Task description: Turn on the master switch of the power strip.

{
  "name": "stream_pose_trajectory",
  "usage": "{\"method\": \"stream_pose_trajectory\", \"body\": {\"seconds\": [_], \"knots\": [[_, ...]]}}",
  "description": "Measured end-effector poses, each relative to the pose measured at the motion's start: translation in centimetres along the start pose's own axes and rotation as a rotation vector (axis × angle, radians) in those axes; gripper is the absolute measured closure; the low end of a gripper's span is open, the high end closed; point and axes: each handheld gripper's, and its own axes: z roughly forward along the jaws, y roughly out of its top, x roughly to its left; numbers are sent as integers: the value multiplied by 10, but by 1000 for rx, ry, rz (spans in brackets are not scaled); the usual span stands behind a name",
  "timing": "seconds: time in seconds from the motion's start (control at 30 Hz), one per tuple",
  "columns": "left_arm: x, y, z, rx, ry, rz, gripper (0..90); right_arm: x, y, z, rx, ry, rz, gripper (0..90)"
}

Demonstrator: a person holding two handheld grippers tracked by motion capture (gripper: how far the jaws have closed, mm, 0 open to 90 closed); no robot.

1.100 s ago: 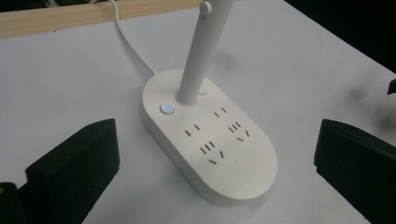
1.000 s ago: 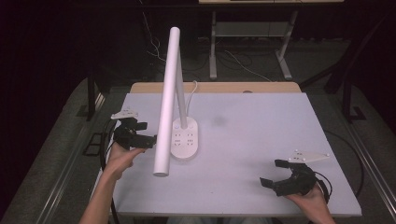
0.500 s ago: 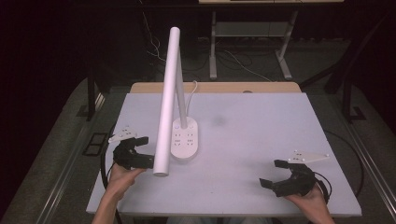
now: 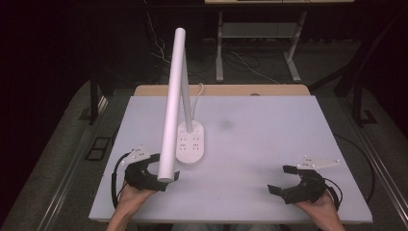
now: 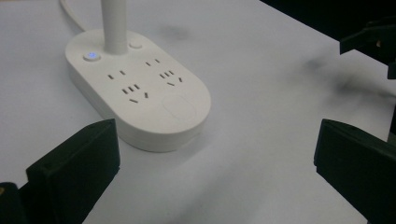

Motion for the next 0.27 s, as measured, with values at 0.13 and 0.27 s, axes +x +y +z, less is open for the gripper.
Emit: {"method": "stream_pose_trajectory", "body": {"seconds": [0.13, 0.27], "knots": [[-1, -8, 4, 3, -13, -10, 0, 1, 0, 0, 1, 0, 2, 3], [-1, -13, 9, 12, -30, -15, 0, 1, -1, 0, 2, 1, -4, 4]]}}
